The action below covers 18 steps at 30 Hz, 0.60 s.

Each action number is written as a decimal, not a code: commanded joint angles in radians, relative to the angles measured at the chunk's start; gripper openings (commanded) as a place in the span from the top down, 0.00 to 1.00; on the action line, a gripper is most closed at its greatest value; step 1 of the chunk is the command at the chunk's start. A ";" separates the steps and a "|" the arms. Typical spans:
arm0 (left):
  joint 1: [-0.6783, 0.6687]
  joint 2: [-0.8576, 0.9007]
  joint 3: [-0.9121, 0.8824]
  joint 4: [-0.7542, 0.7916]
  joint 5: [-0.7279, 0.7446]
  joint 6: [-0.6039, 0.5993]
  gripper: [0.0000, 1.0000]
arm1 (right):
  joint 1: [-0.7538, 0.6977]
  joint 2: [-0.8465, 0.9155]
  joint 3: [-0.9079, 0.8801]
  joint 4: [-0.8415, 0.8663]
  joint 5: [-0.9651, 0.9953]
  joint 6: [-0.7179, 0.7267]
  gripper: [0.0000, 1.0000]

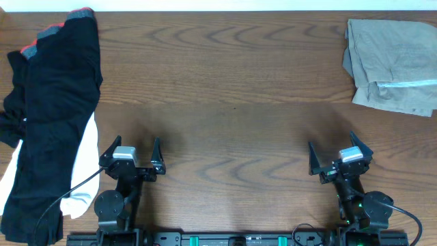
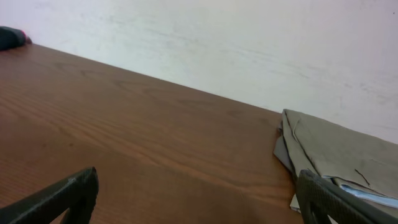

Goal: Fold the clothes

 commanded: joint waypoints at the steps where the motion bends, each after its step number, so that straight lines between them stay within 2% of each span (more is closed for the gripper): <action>1: -0.004 -0.006 -0.014 -0.038 0.010 0.010 0.02 | -0.007 -0.005 -0.002 -0.005 0.003 0.015 0.01; 18: -0.004 -0.006 -0.014 -0.038 0.010 0.010 0.02 | -0.007 -0.005 -0.002 -0.008 0.059 -0.031 0.01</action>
